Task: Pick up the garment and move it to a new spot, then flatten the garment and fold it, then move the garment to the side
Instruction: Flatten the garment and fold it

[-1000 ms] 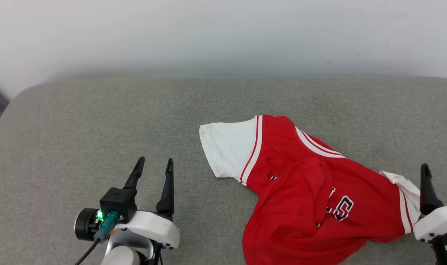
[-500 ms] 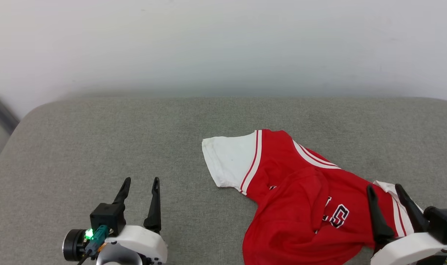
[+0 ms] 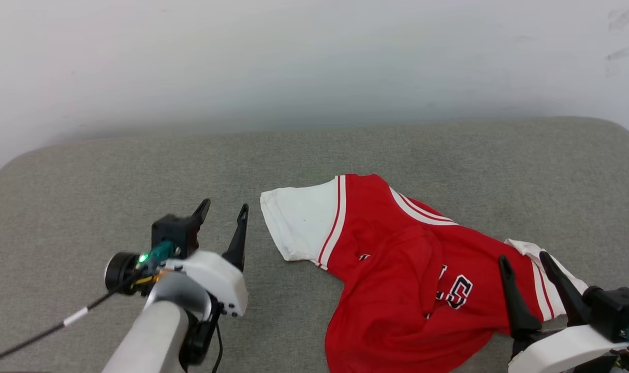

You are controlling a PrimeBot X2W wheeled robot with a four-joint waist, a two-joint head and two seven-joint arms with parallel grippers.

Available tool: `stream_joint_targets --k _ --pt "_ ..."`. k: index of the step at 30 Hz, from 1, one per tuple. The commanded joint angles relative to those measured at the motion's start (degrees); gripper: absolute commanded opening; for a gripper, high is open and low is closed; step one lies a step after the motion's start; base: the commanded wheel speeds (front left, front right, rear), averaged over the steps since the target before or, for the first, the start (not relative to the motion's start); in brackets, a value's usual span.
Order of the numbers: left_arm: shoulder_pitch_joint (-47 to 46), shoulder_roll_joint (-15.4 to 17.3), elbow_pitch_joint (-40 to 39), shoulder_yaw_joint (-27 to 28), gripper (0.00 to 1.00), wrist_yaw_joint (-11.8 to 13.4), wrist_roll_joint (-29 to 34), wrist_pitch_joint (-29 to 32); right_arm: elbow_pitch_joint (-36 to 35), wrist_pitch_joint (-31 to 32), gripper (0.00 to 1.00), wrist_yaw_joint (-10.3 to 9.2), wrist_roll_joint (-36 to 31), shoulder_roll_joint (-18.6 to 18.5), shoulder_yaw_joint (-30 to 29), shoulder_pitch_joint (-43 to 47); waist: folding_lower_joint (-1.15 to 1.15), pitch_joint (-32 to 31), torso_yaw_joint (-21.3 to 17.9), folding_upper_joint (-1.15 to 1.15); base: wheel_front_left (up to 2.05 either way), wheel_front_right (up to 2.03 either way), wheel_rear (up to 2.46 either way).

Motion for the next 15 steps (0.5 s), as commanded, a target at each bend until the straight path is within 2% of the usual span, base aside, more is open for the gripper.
stream_joint_targets --k 1,9,10,15 --pt "-2.7 0.0 1.3 -0.5 1.0 -0.9 -0.4 1.7 -0.3 0.0 1.0 -0.02 -0.1 0.2 0.3 -1.2 0.0 1.3 -1.4 0.0 0.0 0.0 0.0" --pt "-14.4 1.6 11.8 -3.8 1.0 -7.4 -2.9 17.8 0.6 -0.7 1.0 -0.02 0.2 0.4 2.3 -4.0 0.0 6.1 -6.1 0.0 0.0 0.0 0.0" --pt "-14.4 1.6 11.8 -3.8 1.0 -7.4 -2.9 17.8 0.6 -0.7 1.0 -0.02 0.2 0.4 2.3 -4.0 0.0 6.1 -6.1 0.0 0.0 0.0 0.0" --pt "-18.0 3.1 17.7 -6.4 1.0 -9.9 -4.7 27.8 1.6 -1.6 1.0 -0.02 0.5 0.5 3.1 -5.4 0.0 8.8 -8.3 0.0 0.0 0.0 0.0"
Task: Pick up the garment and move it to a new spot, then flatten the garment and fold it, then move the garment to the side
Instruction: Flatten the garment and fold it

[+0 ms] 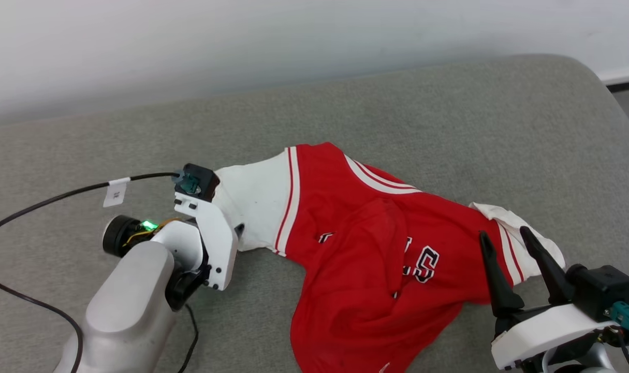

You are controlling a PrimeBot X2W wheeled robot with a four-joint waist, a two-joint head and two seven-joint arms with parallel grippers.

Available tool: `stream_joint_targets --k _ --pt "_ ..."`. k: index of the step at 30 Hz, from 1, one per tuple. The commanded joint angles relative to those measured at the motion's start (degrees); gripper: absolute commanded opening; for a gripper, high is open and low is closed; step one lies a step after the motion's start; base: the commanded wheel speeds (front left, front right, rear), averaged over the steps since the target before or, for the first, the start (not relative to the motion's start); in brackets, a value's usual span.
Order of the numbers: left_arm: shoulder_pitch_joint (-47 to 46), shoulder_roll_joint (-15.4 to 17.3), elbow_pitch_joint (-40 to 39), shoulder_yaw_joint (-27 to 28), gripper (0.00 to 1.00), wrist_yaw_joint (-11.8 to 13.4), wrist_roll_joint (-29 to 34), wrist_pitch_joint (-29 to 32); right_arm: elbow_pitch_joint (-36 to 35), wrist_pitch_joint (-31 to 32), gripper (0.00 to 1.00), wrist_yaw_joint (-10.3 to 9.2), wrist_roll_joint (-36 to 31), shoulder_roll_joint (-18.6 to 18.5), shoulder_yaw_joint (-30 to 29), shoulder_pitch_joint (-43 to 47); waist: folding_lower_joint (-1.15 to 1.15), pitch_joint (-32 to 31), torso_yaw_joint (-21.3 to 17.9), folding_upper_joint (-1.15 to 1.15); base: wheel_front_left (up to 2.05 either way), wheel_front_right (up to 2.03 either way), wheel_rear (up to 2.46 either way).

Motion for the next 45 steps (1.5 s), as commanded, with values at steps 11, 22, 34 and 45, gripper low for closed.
stream_joint_targets --k 11,22,34,45 --pt "-0.8 0.4 6.7 -4.5 0.0 -1.3 -4.2 11.0 2.3 -1.7 1.0 -0.02 1.5 0.4 0.5 -1.9 0.0 3.4 -3.2 0.0 0.0 0.0 0.0" --pt "-0.5 3.7 -0.5 -4.3 0.0 -0.2 -3.3 2.3 1.9 -0.7 1.0 -0.02 1.1 0.3 -2.9 -0.4 0.0 -0.3 1.7 0.0 0.0 0.0 0.0" --pt "21.1 9.8 -22.0 0.6 0.0 8.9 -6.6 -3.0 -0.6 1.3 1.0 -0.02 1.5 0.3 -5.7 3.8 0.0 -4.5 8.8 0.0 0.0 0.0 0.0" --pt "37.6 5.8 -28.0 1.6 1.0 16.3 -11.2 -5.5 -1.6 2.8 1.0 -0.02 1.9 0.3 -5.9 5.1 0.0 -5.5 10.6 0.0 0.0 0.0 0.0"
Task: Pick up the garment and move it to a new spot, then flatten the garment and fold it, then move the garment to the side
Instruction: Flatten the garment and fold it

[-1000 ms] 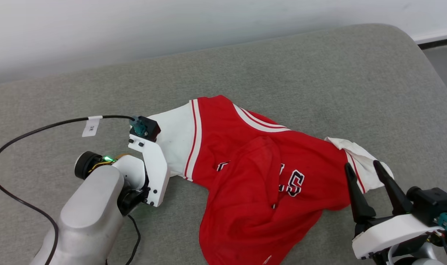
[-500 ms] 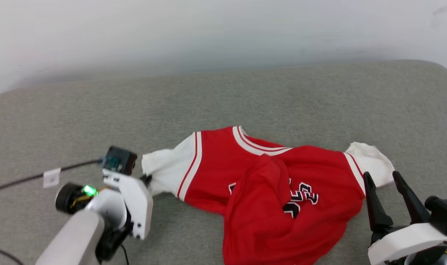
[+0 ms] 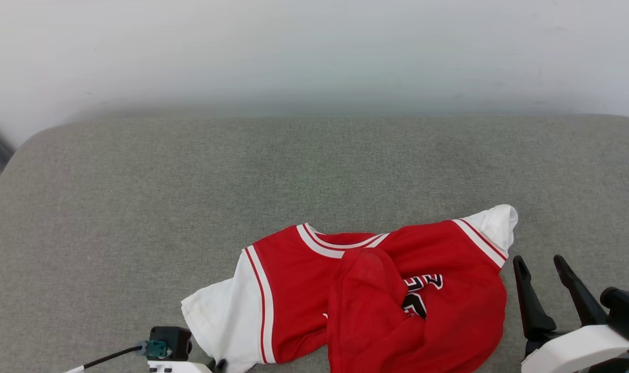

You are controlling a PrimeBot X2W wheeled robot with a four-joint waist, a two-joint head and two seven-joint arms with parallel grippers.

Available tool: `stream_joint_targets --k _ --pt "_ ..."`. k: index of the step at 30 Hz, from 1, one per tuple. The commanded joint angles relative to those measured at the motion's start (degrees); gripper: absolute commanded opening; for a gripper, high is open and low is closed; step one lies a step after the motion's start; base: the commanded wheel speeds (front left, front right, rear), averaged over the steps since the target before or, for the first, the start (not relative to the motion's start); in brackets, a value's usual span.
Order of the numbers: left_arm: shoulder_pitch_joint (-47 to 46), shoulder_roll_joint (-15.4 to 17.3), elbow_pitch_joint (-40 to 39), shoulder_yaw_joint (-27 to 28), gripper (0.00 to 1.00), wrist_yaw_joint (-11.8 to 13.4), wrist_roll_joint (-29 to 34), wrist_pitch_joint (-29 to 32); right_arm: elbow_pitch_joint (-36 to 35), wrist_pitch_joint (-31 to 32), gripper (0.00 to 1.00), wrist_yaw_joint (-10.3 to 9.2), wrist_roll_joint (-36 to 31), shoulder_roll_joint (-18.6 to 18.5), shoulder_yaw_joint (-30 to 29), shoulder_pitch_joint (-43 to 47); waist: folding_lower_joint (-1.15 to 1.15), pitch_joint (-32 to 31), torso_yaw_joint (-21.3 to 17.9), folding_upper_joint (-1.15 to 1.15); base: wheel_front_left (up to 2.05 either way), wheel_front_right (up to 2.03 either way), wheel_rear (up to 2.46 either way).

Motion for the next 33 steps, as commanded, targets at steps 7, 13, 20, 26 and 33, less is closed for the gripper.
stream_joint_targets --k 7,13,20,26,33 --pt "-2.8 -2.2 -0.9 3.0 1.0 2.8 4.5 -12.7 -0.3 0.9 1.0 -0.01 -0.2 0.1 -0.1 1.0 0.0 -1.7 0.2 0.0 0.0 0.0 0.0" --pt "-5.2 -3.1 -1.6 4.3 1.0 3.8 7.9 -22.1 -0.3 1.7 1.0 -0.02 0.0 0.1 -0.5 1.5 0.0 -3.0 0.5 0.0 0.0 0.0 0.0" --pt "-7.9 -1.2 -1.0 6.0 1.0 2.7 7.0 -21.9 -1.2 2.6 1.0 -0.02 0.0 0.1 -0.9 0.6 0.0 -2.1 1.2 0.0 0.0 0.0 0.0" --pt "-12.3 4.0 2.5 4.7 1.0 -4.9 1.5 -9.5 -1.6 3.1 1.0 -0.02 -0.7 0.1 -0.4 -0.6 0.0 0.4 1.0 0.0 0.0 0.0 0.0" --pt "-15.8 7.3 8.7 2.2 1.0 -11.8 -5.7 6.2 -0.7 2.6 1.0 -0.02 -0.8 0.1 0.8 -2.6 0.0 3.5 -1.1 0.0 0.0 0.0 0.0"
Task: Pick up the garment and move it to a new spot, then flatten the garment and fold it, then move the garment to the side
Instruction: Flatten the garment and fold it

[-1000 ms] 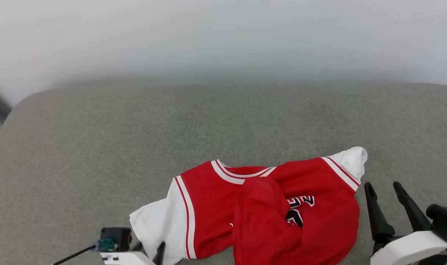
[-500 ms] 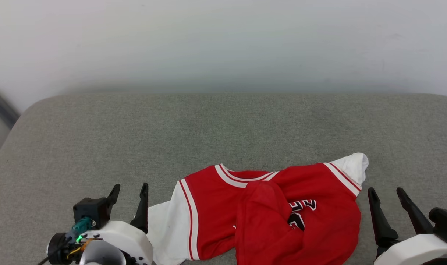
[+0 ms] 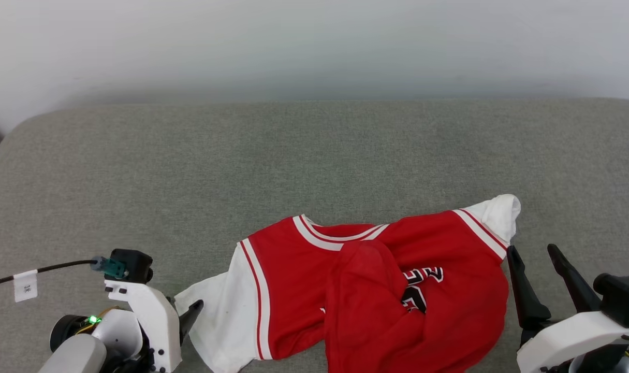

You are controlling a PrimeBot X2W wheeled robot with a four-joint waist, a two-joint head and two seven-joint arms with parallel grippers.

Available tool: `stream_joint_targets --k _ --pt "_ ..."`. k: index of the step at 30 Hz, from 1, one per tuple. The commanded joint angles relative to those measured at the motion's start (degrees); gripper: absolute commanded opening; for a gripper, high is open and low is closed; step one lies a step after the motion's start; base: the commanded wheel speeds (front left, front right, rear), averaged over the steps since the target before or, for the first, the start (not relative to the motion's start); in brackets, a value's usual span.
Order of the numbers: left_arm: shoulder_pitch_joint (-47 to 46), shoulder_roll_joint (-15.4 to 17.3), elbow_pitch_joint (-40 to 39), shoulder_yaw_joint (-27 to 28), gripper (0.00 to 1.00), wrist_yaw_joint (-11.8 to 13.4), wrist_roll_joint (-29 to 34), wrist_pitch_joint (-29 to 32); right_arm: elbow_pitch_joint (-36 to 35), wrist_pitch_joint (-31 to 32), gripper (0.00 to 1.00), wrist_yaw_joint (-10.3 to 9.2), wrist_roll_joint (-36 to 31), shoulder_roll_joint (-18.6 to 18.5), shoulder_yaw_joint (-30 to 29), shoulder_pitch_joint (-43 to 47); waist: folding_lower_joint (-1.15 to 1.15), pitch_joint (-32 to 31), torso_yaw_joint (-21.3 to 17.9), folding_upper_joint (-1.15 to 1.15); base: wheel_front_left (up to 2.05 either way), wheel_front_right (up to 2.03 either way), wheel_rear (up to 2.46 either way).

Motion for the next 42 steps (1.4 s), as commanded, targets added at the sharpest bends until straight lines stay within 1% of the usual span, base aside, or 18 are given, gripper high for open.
stream_joint_targets --k 1,7,9,10,11,12,13,14,16,20,23,27,31,34,38,42 --pt "-1.0 0.5 1.1 -0.2 1.0 -0.5 -0.4 1.3 0.2 -0.4 1.0 -0.02 0.1 0.1 0.2 -1.0 0.0 1.3 -1.1 0.0 0.0 0.0 0.0" --pt "-2.1 -0.7 7.6 -1.4 1.0 -1.3 -1.8 4.2 1.4 -1.3 1.0 -0.02 1.0 0.1 0.4 -2.0 0.0 3.6 -2.8 0.0 0.0 0.0 0.0" --pt "-1.6 -1.4 10.4 -2.8 1.0 -1.7 -2.5 6.7 1.9 -1.4 1.0 -0.02 1.2 0.1 0.5 -2.3 0.0 4.0 -3.3 0.0 0.0 0.0 0.0" --pt "-1.6 -1.4 10.4 -2.8 1.0 -1.7 -2.5 6.7 1.9 -1.4 1.0 -0.02 1.2 0.1 0.5 -2.3 0.0 4.0 -3.3 0.0 0.0 0.0 0.0" --pt "-1.2 -2.2 11.5 -3.6 0.78 -2.0 -3.0 7.9 2.1 -1.5 1.0 -0.01 1.2 0.1 0.6 -2.4 0.0 4.1 -3.6 0.0 0.0 0.0 0.0" --pt "-0.9 -3.1 12.2 -4.1 0.42 -2.3 -3.7 8.7 2.3 -1.6 1.0 -0.02 1.4 0.1 0.6 -2.6 0.0 4.2 -3.8 0.0 0.0 0.0 0.0" --pt "-0.8 -3.9 12.7 -4.5 0.19 -2.5 -4.0 9.1 2.5 -1.6 1.0 -0.02 1.4 0.1 0.5 -2.6 0.0 4.2 -3.9 0.0 0.0 0.0 0.0" --pt "-0.9 -4.5 13.1 -4.8 0.0 -2.7 -4.2 8.9 2.6 -1.6 1.0 -0.02 1.6 0.1 0.3 -2.6 0.0 4.3 -4.0 0.0 0.0 0.0 0.0" --pt "-1.1 -5.5 13.2 -4.6 0.0 -2.6 -4.3 7.3 2.8 -1.6 1.0 -0.01 1.6 0.1 0.0 -2.7 0.0 4.2 -4.0 0.0 0.0 0.0 0.0" --pt "-1.0 -5.3 12.5 -3.8 0.0 -1.1 -2.5 3.5 3.2 -1.2 1.0 -0.02 1.9 0.1 -1.0 -2.3 0.0 3.0 -3.3 0.0 0.0 0.0 0.0" --pt "-1.6 -4.6 10.8 -2.4 0.0 0.8 -0.8 -0.7 3.4 -0.7 1.0 -0.01 2.8 0.1 -1.9 -2.1 0.0 2.1 -2.6 0.0 0.0 0.0 0.0" --pt "-1.9 -4.0 7.1 -0.5 0.0 3.4 1.2 -6.2 5.0 2.1 1.0 -0.02 5.5 0.1 -4.4 -2.6 0.0 0.8 -1.7 0.0 0.0 0.0 0.0" --pt "-1.5 -3.8 2.3 0.6 0.0 6.1 3.2 -10.2 8.8 7.4 1.0 -0.01 7.1 -0.9 -8.7 -4.7 0.0 0.3 -1.0 0.0 0.0 0.0 0.0" --pt "-1.5 -3.7 -1.9 1.1 0.0 7.8 4.5 -12.2 11.8 11.4 1.0 -0.02 9.0 -2.5 -11.3 -7.5 0.0 0.6 -0.3 0.0 0.0 0.0 0.0" --pt "-1.8 -3.3 -7.3 1.3 0.0 9.3 5.9 -13.6 15.3 17.2 1.0 -0.01 11.2 -4.6 -13.8 -12.9 0.0 2.2 0.6 0.0 0.0 0.0 0.0" --pt "-2.7 -2.9 -12.1 1.3 0.0 10.2 7.3 -14.4 17.9 25.0 1.0 -0.02 11.9 -7.0 -14.4 -19.4 0.0 5.0 1.6 0.0 0.0 0.0 0.0"
